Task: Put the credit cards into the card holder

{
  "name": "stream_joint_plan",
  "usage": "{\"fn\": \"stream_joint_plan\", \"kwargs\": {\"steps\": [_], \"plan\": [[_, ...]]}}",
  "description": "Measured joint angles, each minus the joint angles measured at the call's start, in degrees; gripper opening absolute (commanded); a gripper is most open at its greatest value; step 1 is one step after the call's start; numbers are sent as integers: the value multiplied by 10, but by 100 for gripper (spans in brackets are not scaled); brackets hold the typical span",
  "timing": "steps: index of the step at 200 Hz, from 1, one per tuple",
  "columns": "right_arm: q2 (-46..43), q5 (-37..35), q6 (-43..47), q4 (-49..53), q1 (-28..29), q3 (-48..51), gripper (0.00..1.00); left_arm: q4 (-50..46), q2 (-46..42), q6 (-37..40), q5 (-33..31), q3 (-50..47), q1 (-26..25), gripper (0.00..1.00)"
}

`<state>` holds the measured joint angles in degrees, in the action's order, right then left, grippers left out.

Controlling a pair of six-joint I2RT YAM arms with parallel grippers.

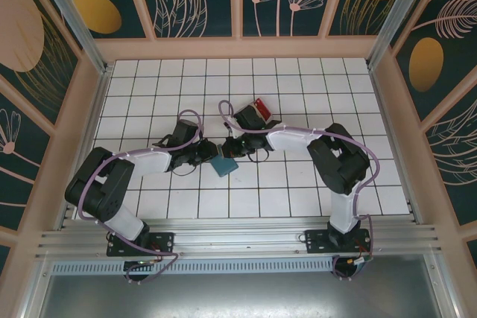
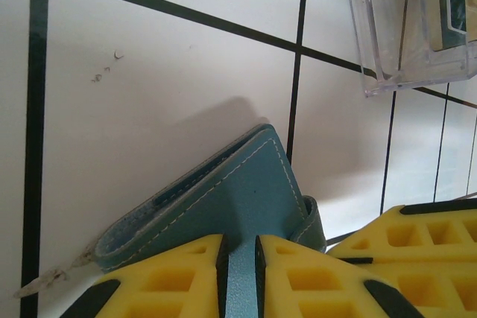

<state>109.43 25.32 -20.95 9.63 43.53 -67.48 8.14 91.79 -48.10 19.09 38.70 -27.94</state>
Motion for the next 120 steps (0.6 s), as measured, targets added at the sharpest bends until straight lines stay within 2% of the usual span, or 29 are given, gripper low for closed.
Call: {"fn": "stream_joint_plan", "kwargs": {"steps": [40, 120], "plan": [[1, -33, 15, 18, 12, -10, 8, 3, 0, 0, 0, 0, -1, 21], [5, -49, 26, 24, 23, -15, 8, 7, 0, -6, -3, -3, -2, 20]]}}
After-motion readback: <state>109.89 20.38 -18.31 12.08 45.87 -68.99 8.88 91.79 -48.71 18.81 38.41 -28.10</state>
